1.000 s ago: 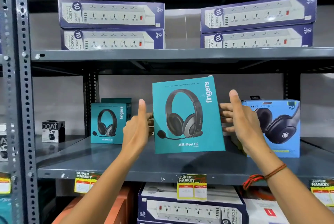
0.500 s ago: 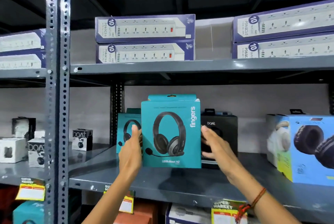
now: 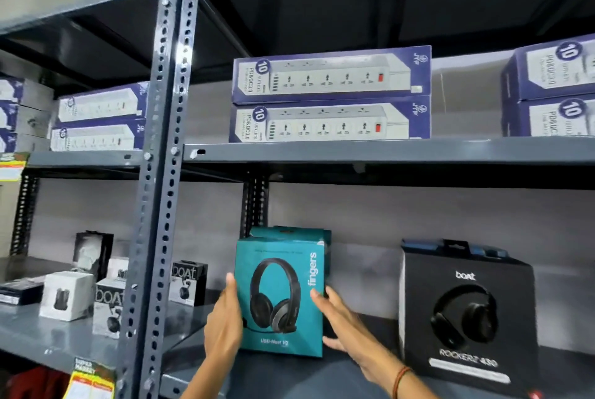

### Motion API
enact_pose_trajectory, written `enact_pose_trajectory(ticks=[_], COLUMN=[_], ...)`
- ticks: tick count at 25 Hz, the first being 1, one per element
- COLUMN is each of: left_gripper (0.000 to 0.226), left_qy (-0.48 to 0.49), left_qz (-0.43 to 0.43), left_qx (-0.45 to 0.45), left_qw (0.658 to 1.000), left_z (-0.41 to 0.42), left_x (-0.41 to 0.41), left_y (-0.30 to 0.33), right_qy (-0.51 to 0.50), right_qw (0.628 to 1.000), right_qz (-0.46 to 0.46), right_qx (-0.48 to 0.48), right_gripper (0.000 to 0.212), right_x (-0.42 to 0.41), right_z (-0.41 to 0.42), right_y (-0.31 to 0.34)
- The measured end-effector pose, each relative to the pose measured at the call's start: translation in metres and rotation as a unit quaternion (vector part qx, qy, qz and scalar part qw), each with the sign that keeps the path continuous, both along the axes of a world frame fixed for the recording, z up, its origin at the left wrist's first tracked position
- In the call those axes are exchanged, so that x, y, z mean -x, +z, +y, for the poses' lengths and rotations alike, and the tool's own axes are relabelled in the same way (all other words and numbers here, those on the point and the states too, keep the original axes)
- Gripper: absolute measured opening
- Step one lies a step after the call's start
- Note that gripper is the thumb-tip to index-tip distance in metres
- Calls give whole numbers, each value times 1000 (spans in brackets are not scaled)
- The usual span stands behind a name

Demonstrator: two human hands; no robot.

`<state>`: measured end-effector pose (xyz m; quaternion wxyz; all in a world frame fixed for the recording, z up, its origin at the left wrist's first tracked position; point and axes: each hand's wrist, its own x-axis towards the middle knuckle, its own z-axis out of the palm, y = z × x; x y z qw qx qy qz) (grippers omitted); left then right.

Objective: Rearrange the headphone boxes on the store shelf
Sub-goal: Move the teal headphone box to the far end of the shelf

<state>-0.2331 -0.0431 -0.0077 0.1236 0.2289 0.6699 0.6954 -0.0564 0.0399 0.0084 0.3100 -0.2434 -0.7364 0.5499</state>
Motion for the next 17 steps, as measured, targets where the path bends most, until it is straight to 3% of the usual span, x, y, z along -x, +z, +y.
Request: enact_pose_trajectory(ticks=[4,8,12,14,17], left_gripper=[84,90,73,69,65], left_qy=[-19,-53,24,67,22], left_qz=[-27,-34,106,191,253], left_qx=[-4,-20,-70,-109,-167], left_qw=[999,998,992,973,953], left_z=[13,25,30,34,50], left_x=[13,24,6,-17,-76], left_y=[-3,-16,-1,24,64], right_qy=[11,11,-47,-79,-141], right_qw=[1000,1000,997,992,974], right_qz=[-1,-5,6,36,96], right_qx=[-10,-23,-63,-96,-150], right_gripper=[101,93,104,97,99], right_x=[22,23,-3,-24,-71], right_z=[19,28,30,28,27], right_y=[-17,-26,-17,0,31])
